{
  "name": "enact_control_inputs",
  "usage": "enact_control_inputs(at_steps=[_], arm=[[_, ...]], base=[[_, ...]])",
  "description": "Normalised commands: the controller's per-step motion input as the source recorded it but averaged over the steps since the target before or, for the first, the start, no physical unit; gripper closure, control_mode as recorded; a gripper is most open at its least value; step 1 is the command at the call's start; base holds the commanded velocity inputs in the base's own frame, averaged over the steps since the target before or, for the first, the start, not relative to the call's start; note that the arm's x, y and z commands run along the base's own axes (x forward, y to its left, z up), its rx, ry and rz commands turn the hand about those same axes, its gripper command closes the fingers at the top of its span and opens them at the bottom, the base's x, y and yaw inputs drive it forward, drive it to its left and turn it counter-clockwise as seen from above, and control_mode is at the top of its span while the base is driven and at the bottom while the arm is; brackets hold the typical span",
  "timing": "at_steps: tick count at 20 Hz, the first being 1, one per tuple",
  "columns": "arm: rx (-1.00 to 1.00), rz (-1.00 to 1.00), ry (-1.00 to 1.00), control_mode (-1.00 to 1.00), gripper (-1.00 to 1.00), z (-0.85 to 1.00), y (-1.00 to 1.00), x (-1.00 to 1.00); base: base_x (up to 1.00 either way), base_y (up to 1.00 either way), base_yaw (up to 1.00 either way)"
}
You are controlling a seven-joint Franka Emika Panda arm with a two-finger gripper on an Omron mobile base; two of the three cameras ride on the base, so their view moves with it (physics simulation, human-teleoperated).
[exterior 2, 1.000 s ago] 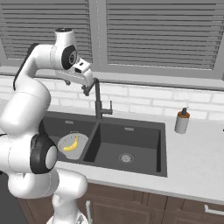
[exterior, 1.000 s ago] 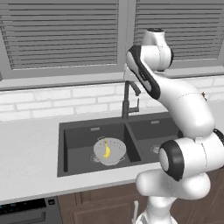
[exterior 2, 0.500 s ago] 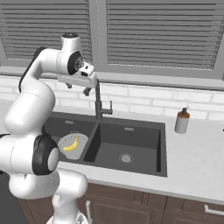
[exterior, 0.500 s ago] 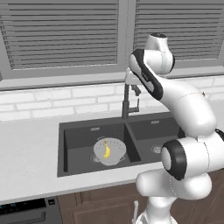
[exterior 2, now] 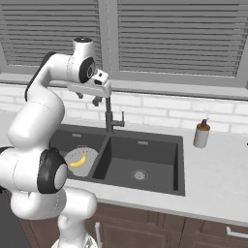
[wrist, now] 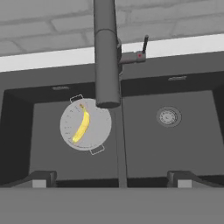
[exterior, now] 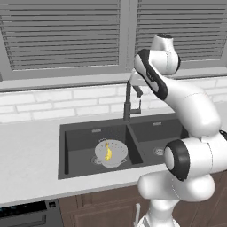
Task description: Put the colander in the sink, put the banana in the colander, and turn on the sink faucet and pour water over the colander.
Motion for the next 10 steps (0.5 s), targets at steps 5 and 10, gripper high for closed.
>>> enact_control_inputs(at_steps=[5,10], arm=[[0.00,0.00,0.01,-1.00,-1.00,0.00,-0.11,0.10],[0.00,0.00,0.01,-1.00,-1.00,0.00,0.00,0.23]], base=[[0.00,0.00,0.00],[0.00,0.00,0.00]])
